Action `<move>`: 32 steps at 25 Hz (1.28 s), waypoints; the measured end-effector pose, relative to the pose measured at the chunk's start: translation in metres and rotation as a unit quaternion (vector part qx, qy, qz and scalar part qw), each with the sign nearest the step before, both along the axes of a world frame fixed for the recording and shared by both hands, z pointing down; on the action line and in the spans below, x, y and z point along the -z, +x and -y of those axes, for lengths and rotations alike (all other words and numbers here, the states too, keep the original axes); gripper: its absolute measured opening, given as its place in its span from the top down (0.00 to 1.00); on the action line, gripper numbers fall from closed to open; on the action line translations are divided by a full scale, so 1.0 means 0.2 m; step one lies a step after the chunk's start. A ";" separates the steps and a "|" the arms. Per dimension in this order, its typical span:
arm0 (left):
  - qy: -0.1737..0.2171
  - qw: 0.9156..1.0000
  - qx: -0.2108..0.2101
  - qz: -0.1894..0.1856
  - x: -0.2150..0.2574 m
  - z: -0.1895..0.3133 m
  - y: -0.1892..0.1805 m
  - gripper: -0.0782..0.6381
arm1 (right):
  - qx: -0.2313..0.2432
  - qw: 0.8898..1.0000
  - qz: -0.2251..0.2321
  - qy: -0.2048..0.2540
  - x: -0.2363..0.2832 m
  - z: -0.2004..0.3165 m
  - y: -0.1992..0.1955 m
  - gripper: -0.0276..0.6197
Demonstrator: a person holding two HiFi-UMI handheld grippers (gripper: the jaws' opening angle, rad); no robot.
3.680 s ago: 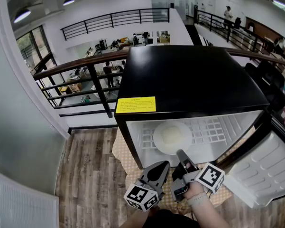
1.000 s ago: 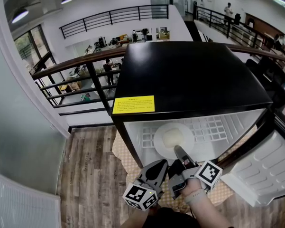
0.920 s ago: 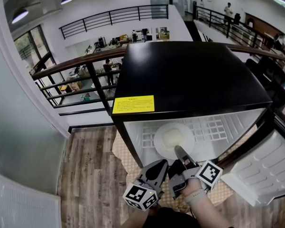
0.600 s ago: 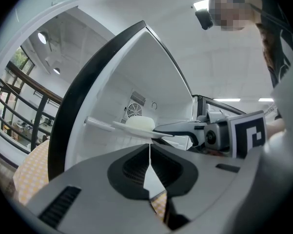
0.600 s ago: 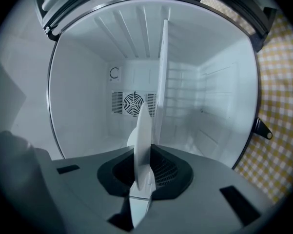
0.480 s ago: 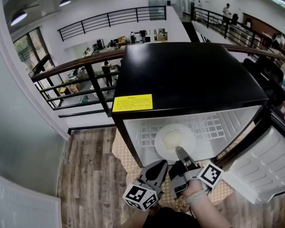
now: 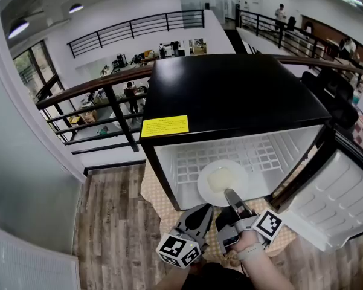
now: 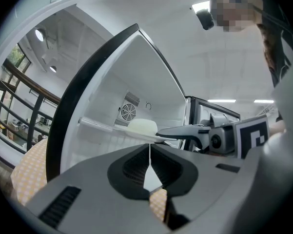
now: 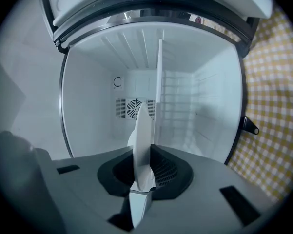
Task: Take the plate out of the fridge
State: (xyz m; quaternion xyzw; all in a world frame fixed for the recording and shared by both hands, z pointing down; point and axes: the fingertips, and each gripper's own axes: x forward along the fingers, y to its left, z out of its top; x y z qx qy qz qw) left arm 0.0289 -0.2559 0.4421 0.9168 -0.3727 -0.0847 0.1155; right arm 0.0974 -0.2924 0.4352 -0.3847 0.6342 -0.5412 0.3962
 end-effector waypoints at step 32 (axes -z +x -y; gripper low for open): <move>0.011 0.997 -0.070 -0.001 0.05 -0.31 0.12 0.87 | -0.073 0.997 0.020 0.030 0.05 -0.42 0.18 0.86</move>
